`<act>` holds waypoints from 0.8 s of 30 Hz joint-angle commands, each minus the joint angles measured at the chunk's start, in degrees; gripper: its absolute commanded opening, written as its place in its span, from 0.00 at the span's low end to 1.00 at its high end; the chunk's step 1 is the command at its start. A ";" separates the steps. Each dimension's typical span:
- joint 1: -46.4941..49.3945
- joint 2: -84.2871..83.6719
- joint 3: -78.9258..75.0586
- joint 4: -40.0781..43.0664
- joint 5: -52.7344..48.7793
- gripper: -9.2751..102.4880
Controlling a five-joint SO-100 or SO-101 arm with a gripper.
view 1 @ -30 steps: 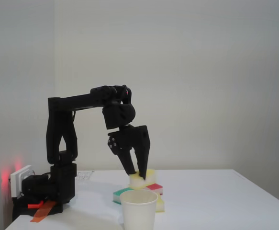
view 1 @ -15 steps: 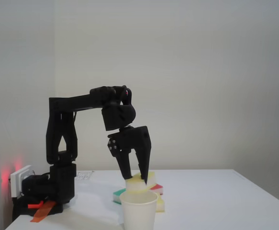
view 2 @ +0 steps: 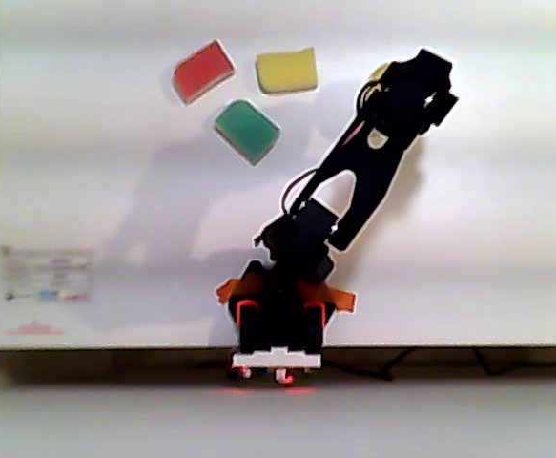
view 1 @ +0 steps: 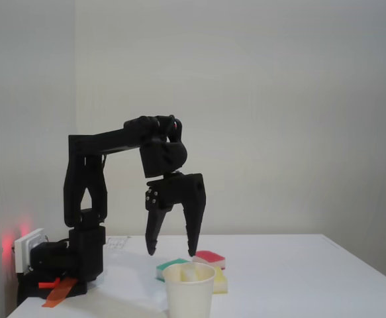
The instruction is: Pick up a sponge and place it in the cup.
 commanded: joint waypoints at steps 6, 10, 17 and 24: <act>-4.22 1.14 -13.89 15.03 1.76 0.36; -8.88 7.73 -5.45 13.45 5.45 0.28; -18.72 21.53 15.91 4.04 12.13 0.08; -26.37 35.42 37.88 -7.56 13.27 0.08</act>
